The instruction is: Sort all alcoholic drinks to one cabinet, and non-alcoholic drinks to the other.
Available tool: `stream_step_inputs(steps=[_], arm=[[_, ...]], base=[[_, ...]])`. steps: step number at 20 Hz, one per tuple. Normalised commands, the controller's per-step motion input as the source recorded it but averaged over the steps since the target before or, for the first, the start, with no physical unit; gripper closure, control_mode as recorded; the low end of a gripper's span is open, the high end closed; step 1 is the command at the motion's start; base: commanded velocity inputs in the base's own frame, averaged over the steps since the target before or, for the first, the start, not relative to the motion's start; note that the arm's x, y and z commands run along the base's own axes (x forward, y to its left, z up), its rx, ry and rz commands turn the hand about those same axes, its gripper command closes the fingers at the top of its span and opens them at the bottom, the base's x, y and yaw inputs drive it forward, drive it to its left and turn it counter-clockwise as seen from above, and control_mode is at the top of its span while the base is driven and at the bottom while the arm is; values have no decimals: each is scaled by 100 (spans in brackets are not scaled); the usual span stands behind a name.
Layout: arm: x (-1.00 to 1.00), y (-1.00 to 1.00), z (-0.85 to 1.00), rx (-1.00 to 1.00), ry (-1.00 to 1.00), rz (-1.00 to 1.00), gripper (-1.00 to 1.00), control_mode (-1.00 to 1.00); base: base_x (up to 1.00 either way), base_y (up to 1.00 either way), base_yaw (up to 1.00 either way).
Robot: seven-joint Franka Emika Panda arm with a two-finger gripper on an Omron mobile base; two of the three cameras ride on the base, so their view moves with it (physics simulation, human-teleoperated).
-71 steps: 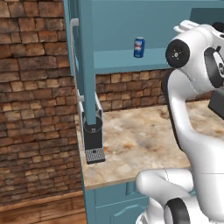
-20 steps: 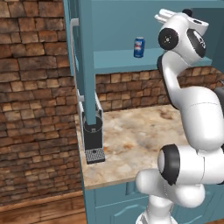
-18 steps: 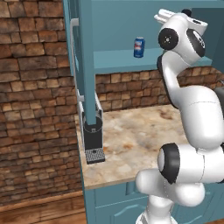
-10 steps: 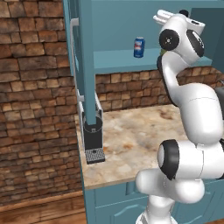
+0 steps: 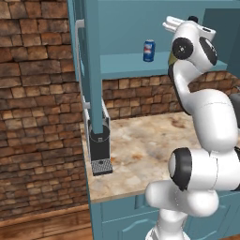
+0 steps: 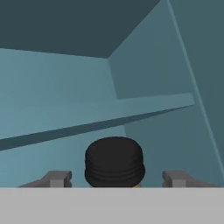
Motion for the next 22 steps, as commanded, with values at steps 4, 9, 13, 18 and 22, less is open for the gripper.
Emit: stream_step_inputs(steps=[4, 9, 13, 18, 22], arm=[[22, -1, -8, 0, 0, 6, 100, -100], [31, -1, 0, 0, 0, 5, 100, -100], [32, -3, -7, 0, 0, 5, 100, -100], [37, -4, -11, -1, 0, 5, 100, -100], [41, -2, -16, -1, 0, 5, 100, -100]], base=[[0, 0, 0], [0, 0, 0], [0, 0, 0], [0, 0, 0], [0, 0, 0]])
